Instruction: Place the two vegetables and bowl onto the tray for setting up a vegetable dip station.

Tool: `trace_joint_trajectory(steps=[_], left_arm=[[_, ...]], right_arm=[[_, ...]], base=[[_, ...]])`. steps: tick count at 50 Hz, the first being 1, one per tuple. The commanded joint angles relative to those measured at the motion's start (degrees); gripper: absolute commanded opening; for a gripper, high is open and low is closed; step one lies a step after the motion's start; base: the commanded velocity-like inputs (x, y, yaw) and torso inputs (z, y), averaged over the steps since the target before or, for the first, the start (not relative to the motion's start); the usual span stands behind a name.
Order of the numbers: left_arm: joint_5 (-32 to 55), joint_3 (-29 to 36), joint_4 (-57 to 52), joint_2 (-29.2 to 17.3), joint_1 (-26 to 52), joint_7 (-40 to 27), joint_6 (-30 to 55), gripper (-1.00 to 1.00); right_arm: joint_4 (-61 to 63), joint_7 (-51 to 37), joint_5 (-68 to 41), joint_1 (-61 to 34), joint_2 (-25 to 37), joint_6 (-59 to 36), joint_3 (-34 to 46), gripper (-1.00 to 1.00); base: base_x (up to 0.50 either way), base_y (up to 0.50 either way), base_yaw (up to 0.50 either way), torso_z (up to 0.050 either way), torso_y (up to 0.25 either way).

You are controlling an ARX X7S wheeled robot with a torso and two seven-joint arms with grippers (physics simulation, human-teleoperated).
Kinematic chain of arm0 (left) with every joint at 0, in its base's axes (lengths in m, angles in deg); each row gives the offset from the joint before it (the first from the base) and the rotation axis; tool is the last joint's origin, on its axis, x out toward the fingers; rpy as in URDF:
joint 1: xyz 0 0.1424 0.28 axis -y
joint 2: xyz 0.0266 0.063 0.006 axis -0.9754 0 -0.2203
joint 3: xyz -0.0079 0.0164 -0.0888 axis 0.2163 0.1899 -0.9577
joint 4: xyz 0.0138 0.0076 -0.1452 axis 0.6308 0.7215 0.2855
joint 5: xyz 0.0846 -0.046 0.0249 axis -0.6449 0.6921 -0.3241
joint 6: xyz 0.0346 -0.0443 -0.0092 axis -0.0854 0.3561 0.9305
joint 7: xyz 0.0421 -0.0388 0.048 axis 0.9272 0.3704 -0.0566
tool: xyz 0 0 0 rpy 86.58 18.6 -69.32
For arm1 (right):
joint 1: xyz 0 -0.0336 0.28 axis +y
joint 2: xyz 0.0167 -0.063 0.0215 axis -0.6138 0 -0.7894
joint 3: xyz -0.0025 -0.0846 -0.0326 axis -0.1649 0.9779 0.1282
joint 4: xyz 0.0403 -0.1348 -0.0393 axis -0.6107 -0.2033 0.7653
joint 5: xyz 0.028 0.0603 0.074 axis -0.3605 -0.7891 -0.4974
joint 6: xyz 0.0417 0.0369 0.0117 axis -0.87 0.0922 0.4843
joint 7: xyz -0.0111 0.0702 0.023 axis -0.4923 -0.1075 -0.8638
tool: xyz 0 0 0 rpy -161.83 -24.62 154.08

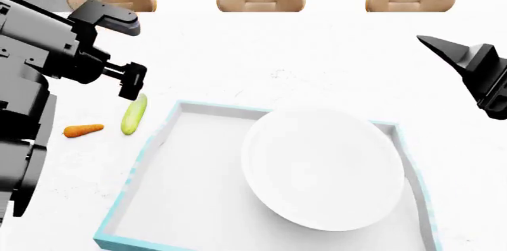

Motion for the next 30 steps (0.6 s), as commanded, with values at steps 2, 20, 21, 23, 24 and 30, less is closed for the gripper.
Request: trace_joint_trajectory(steps=[2, 20, 21, 23, 24, 30], left_arm=[[-0.7, -2.6, 0.5, 0.8, -1.3, -0.9, 0.3, 1.00], [-1.3, -4.8, 0.5, 0.7, -3.9, -2.3, -0.5, 1.00], [-1.2, -5.1, 0.5, 0.6, -3.9, -2.6, -0.4, 1.00], [-1.4, -5.1, 0.5, 0.5, -4.3, -2.7, -0.6, 1.00], [-1.3, -5.4, 0.5, 0.4, -4.5, -3.0, -0.5, 1.00], [-1.3, -5.7, 0.5, 0.5, -5.3, -3.1, -0.8, 1.00]], right_arm=[[0.5, -0.3, 0.4, 0.7, 0.7, 0.3, 0.3, 1.00], [0.5, 1.0, 1.3, -2.1, 0.2, -2.0, 0.9, 1.00], [0.4, 1.3, 1.5, -2.5, 0.1, -2.3, 1.1, 1.00], [0.9, 0.6, 1.0, -1.7, 0.5, -2.1, 0.7, 1.00], [1.0, 0.4, 1.0, -1.5, 0.7, -1.9, 0.6, 1.00], [1.1, 0.0, 0.5, -1.0, 1.1, -1.6, 0.1, 1.00]], base=[[0.00, 0.00, 0.00, 0.000, 0.000], [0.00, 0.00, 0.00, 0.000, 0.000], [0.00, 0.00, 0.00, 0.000, 0.000], [0.00, 0.00, 0.00, 0.000, 0.000], [0.00, 0.00, 0.00, 0.000, 0.000], [0.00, 0.00, 0.00, 0.000, 0.000]])
